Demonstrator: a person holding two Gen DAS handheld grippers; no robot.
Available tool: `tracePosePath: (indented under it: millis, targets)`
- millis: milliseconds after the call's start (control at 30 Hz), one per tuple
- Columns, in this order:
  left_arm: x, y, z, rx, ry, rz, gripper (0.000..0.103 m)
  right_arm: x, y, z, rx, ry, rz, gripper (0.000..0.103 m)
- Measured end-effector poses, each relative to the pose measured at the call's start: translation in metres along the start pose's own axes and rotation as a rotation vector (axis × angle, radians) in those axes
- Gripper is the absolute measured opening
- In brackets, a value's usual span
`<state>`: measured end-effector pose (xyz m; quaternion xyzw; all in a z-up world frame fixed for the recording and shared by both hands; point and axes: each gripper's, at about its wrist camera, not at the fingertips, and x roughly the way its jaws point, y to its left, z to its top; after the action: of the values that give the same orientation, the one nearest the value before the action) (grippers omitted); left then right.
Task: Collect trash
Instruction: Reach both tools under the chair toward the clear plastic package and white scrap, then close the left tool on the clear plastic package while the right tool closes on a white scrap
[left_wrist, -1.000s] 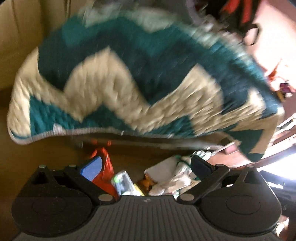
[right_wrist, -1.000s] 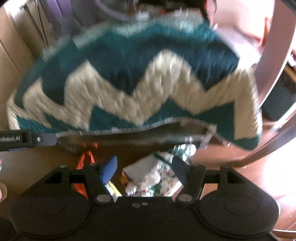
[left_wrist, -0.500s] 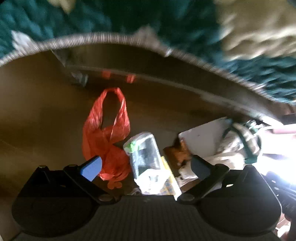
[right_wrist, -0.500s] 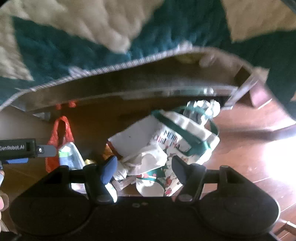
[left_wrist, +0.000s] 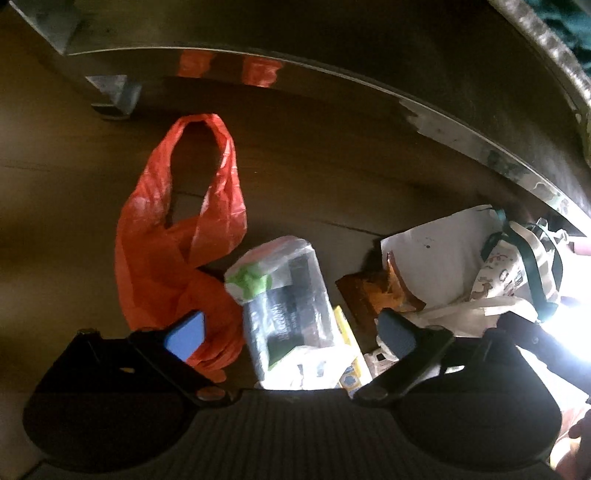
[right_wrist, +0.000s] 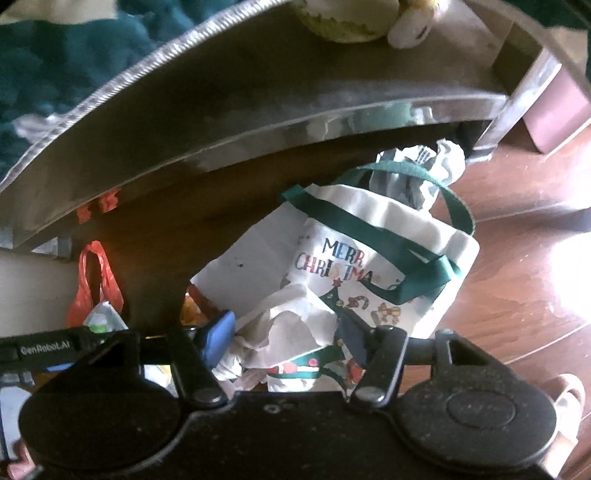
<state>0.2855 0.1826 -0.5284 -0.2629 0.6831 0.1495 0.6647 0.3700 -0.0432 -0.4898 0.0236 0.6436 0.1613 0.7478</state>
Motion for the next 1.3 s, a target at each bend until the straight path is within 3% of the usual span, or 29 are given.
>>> tracePosePath:
  millis: [67, 200, 233, 300, 400, 500, 700, 1033, 1300]
  targets:
    - [0.006, -0.001, 0.002, -0.001, 0.011, -0.008, 0.08, 0.006, 0.0, 0.001, 0.0, 0.009, -0.005, 0.025]
    - [0.01, -0.001, 0.004, 0.003, 0.02, -0.01, 0.057, 0.014, -0.002, 0.003, 0.004, 0.025, -0.025, 0.016]
    - [0.011, -0.001, 0.003, 0.005, 0.021, -0.006, 0.055, 0.014, -0.002, 0.003, -0.001, 0.024, -0.027, 0.012]
    - [0.012, 0.0, 0.002, -0.001, 0.026, -0.01, 0.042, 0.012, 0.0, 0.002, -0.008, 0.019, -0.039, 0.001]
    - [0.01, -0.001, 0.002, 0.005, 0.026, -0.012, 0.031, 0.007, 0.002, 0.001, -0.017, 0.012, -0.027, 0.0]
    - [0.006, -0.005, 0.001, 0.027, 0.023, -0.013, 0.026, 0.002, 0.009, -0.002, -0.053, 0.007, -0.022, 0.0]
    - [-0.015, -0.008, -0.001, 0.016, 0.029, -0.022, 0.025, -0.025, 0.031, -0.01, -0.127, -0.024, -0.021, 0.0]
    - [-0.091, -0.01, -0.023, 0.014, -0.018, -0.062, 0.025, -0.121, 0.05, -0.026, -0.167, -0.144, -0.013, 0.0]
    - [-0.185, -0.033, -0.054, 0.102, -0.114, -0.11, 0.025, -0.233, 0.055, -0.052, -0.228, -0.277, 0.032, 0.0]
